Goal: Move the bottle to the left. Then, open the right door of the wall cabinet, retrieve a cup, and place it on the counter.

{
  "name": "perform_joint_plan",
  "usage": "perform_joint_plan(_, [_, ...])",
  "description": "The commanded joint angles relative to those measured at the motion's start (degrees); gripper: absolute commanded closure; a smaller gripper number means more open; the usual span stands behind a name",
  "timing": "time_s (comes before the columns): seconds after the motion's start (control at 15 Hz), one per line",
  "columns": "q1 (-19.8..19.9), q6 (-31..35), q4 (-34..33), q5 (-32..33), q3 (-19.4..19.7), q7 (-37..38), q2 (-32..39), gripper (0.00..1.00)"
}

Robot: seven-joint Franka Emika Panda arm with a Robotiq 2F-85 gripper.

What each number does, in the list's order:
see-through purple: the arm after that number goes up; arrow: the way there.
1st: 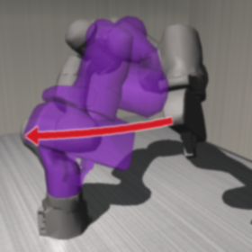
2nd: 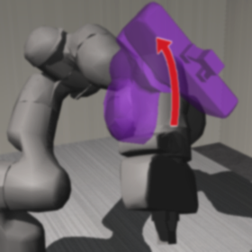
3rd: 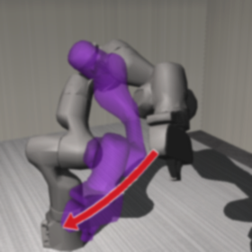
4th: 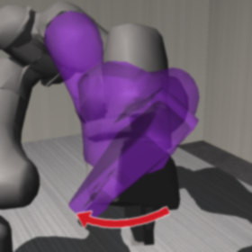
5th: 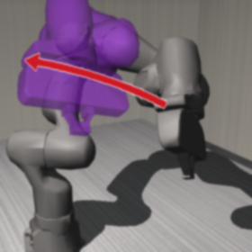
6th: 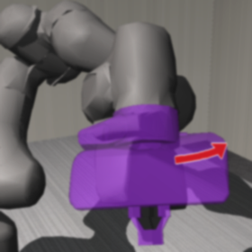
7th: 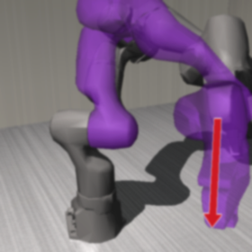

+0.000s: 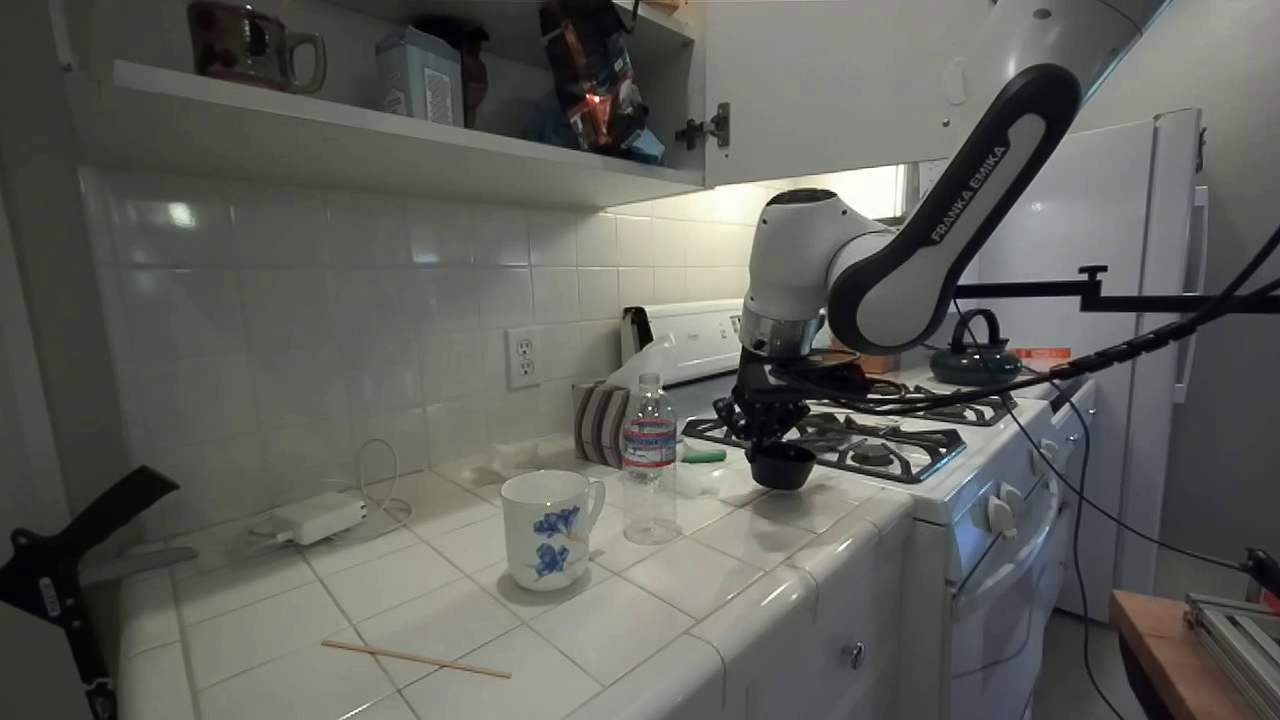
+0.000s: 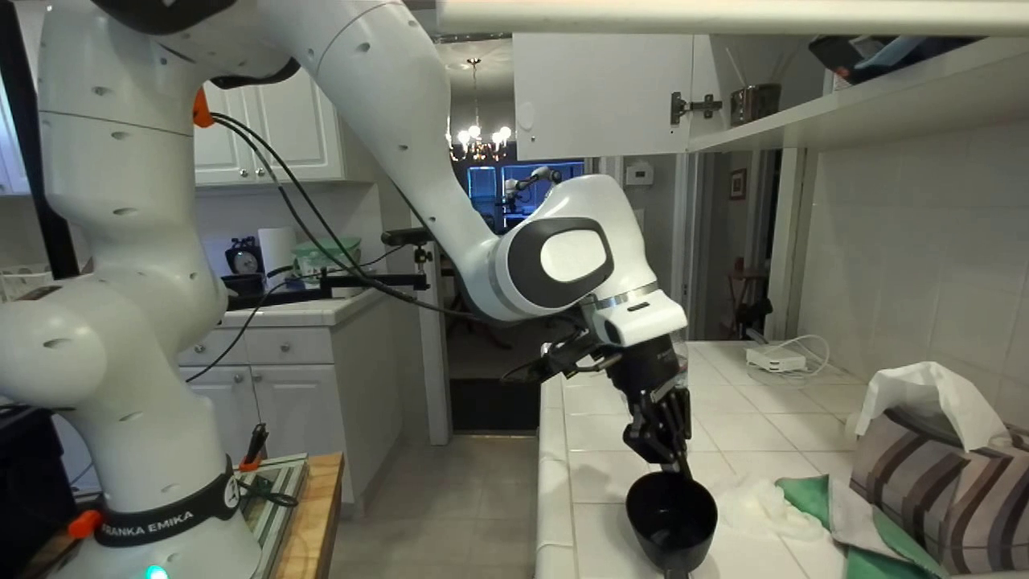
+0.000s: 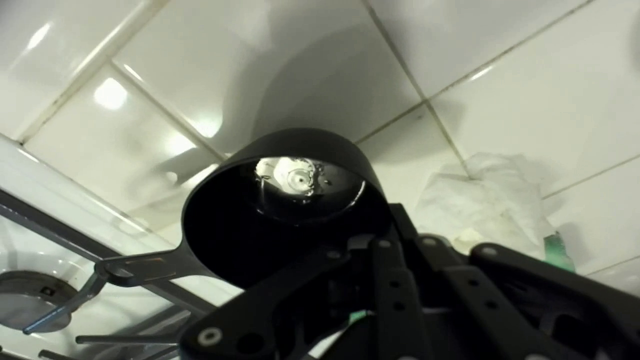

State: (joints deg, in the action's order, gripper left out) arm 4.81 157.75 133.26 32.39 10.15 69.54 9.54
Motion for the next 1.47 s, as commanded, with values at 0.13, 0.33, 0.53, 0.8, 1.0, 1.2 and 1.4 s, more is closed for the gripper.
perform_joint_plan(0.13, [-1.09, 0.00, 3.24, -4.33, 1.16, -0.52, 1.07, 0.99])
perform_joint_plan(0.33, [-0.68, -0.06, 1.60, -4.94, 2.23, -1.79, 1.21, 0.66])
perform_joint_plan(0.53, [-0.58, -2.87, -3.15, -1.18, 5.08, -4.00, -1.21, 0.45])
perform_joint_plan(0.8, [1.14, -5.45, -7.09, -9.59, 1.97, -19.40, -8.06, 0.17])
perform_joint_plan(1.0, [-0.29, -9.12, -7.82, -23.05, -1.43, -33.34, -14.52, 0.01])
perform_joint_plan(1.2, [-1.87, -12.84, -6.58, -35.07, -3.51, -46.31, -21.85, 0.00])
perform_joint_plan(1.4, [-4.13, -20.43, -5.72, -45.04, -2.52, -58.79, -29.89, 0.00])
